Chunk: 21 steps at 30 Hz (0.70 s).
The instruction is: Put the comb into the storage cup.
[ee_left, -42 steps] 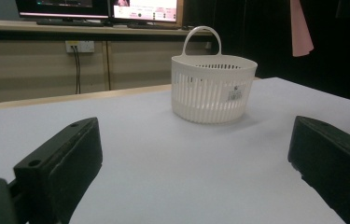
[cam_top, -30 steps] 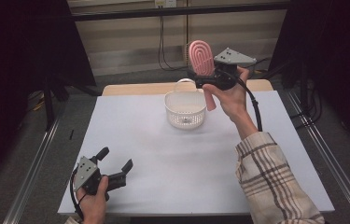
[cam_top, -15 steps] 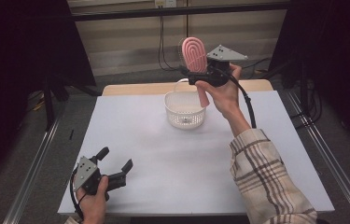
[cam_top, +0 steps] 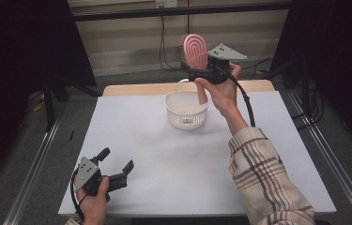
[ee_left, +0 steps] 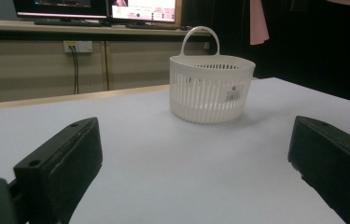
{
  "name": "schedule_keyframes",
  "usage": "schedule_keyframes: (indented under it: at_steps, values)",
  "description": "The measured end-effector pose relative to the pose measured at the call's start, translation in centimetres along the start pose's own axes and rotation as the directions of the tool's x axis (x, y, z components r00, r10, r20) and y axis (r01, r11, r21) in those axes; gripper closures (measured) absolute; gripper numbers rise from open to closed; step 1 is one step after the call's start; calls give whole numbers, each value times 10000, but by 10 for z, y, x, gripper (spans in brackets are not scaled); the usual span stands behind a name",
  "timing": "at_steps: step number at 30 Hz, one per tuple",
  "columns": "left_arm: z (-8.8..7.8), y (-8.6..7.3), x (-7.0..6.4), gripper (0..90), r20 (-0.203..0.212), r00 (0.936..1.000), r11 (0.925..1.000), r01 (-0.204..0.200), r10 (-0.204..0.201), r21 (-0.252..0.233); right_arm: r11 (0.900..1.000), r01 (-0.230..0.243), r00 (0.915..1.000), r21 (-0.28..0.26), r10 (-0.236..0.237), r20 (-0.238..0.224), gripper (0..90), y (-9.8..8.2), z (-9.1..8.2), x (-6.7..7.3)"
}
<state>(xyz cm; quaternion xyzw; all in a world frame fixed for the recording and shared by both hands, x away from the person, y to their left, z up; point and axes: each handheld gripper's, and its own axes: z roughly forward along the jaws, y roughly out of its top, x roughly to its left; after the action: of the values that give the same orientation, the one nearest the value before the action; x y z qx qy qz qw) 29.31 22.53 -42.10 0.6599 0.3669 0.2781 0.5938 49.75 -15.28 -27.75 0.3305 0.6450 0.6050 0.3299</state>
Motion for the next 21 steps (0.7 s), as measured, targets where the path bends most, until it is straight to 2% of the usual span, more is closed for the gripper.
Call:
schedule_keyframes:
  at_steps: [13,21]
  values:
    - [0,0,0,30,-2,10000,10000,22,-22,11,10000,-71,9992,11,71,403,194,-9,13,-1]
    - [0,0,1,30,5,10000,10000,74,-74,-39,9994,-275,9988,202,266,423,194,-21,21,0]
